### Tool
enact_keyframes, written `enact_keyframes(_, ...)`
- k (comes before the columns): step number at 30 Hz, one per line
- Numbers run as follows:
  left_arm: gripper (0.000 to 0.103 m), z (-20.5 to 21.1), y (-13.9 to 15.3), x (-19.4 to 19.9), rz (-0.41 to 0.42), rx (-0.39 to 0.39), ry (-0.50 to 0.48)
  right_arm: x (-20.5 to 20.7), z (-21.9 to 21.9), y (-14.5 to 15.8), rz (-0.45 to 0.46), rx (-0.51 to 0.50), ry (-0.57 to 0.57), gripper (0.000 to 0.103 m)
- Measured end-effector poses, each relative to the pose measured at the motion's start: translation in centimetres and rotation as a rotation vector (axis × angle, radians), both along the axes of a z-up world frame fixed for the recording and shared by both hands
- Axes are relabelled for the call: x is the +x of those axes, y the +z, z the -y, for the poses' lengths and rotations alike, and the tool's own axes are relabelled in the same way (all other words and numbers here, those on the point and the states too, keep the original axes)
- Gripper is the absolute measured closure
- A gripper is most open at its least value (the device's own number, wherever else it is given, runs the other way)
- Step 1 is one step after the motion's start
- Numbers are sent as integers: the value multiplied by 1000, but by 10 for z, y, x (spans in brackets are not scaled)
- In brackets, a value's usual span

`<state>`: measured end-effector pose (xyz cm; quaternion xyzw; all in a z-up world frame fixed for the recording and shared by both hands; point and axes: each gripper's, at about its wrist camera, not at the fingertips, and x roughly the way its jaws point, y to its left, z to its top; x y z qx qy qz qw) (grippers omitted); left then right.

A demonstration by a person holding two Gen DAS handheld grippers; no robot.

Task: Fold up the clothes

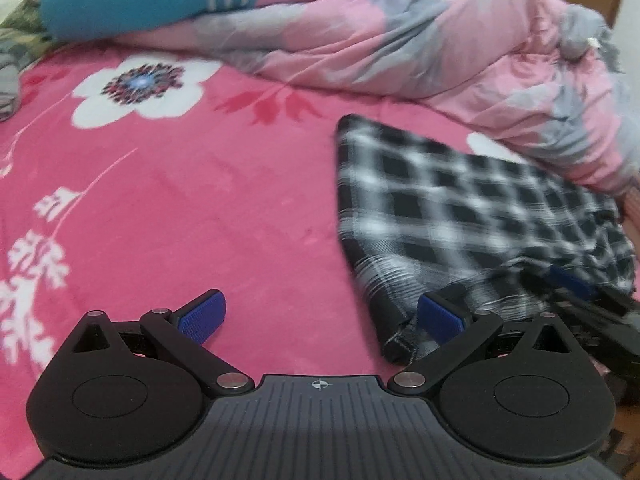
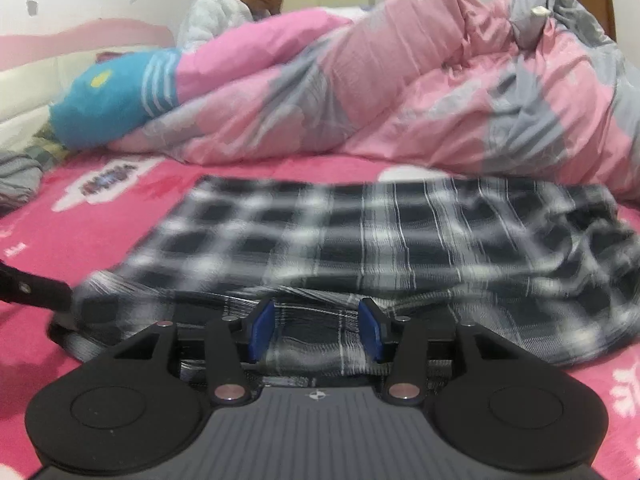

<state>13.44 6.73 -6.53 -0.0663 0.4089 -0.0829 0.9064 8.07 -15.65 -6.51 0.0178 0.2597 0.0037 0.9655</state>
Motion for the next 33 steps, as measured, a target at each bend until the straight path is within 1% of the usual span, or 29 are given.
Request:
enact_keyframes(4, 0, -1, -2, -1, -34, 18, 17, -14, -8, 20, 50, 3, 33, 54)
enact_keyframes(6, 0, 1, -2, -1, -34, 29, 17, -14, -18, 24, 47, -15, 61, 54)
enact_keyframes(11, 0, 8, -4, 2, -40, 71, 13, -3, -34, 18, 34, -31, 93, 54)
enact_keyframes(14, 0, 11, -6, 5, -49, 84, 18, 10, -37, -1, -48, -70, 94, 54)
enact_keyframes(19, 0, 12, -6, 6, -59, 94, 21, -3, -40, 7, -3, -70, 121, 54)
enact_keyframes(21, 0, 12, -4, 6, -67, 89, 25, -15, -46, 14, 48, -97, 186, 54)
enact_keyframes(23, 0, 11, -3, 6, -75, 85, 29, -25, -55, 17, 81, -141, 255, 53)
enact_keyframes(24, 0, 11, -2, 6, -75, 86, 30, -27, -59, 18, 85, -148, 289, 53)
enact_keyframes(26, 0, 11, -1, 5, -72, 92, 33, -29, -69, 16, 77, -160, 349, 48)
enact_keyframes(29, 0, 11, 1, 4, -64, 110, 34, -30, -87, 13, 73, -206, 413, 45)
enact_keyframes(33, 0, 11, 5, 4, -52, 132, 40, -33, -108, 10, 92, -253, 459, 40)
